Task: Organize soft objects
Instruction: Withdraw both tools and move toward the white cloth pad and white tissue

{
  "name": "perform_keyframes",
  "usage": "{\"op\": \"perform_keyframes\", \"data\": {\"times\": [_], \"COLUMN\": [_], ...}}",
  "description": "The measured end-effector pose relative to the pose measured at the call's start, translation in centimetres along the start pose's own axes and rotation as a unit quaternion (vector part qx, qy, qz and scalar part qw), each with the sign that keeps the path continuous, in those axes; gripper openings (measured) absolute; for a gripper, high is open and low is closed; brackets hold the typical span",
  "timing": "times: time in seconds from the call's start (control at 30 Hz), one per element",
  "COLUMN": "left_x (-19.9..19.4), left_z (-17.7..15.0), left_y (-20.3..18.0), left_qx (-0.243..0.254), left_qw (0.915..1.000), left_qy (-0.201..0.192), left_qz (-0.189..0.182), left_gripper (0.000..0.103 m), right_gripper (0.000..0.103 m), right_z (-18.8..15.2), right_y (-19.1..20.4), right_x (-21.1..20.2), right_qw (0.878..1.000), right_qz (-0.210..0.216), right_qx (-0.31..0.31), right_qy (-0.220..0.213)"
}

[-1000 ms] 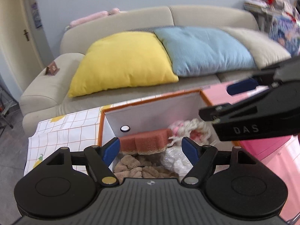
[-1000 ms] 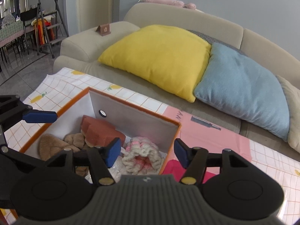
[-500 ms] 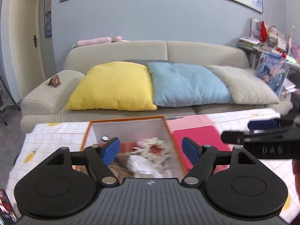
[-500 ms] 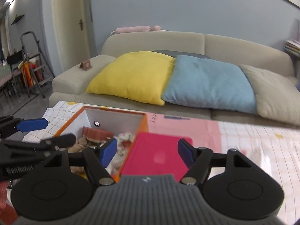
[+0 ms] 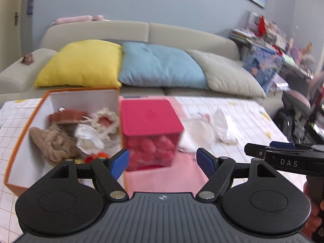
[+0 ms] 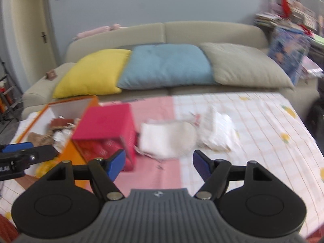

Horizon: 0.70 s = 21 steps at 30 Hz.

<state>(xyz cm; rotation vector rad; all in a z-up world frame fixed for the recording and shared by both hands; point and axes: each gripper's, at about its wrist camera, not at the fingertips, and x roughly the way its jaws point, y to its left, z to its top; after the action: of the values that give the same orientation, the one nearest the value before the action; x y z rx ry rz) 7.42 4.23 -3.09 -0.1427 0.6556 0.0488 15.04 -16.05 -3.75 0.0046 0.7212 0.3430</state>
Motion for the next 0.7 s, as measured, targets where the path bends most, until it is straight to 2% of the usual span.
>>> {"op": "perform_keyframes", "data": {"times": [0.3, 0.47, 0.7], "left_x": [1.2, 2.9, 7.3], "left_z": [-0.1, 0.5, 1.8], "left_y": [-2.7, -4.2, -7.9], "left_qx": [0.015, 0.028, 0.106], "left_qw": [0.9991, 0.9982, 0.9915], "left_qy": [0.012, 0.024, 0.051], "left_qz": [-0.037, -0.048, -0.056], "left_gripper": [0.084, 0.082, 0.080], "right_gripper": [0.073, 0.073, 0.072], "right_z": [-2.0, -2.3, -2.1], "right_y": [-4.1, -4.9, -6.6], "right_x": [0.4, 1.0, 2.8], "right_qw": [0.998, 0.997, 0.997], "right_qz": [-0.044, -0.058, -0.062], "right_qx": [0.051, 0.042, 0.044], "right_qy": [0.013, 0.005, 0.006]}}
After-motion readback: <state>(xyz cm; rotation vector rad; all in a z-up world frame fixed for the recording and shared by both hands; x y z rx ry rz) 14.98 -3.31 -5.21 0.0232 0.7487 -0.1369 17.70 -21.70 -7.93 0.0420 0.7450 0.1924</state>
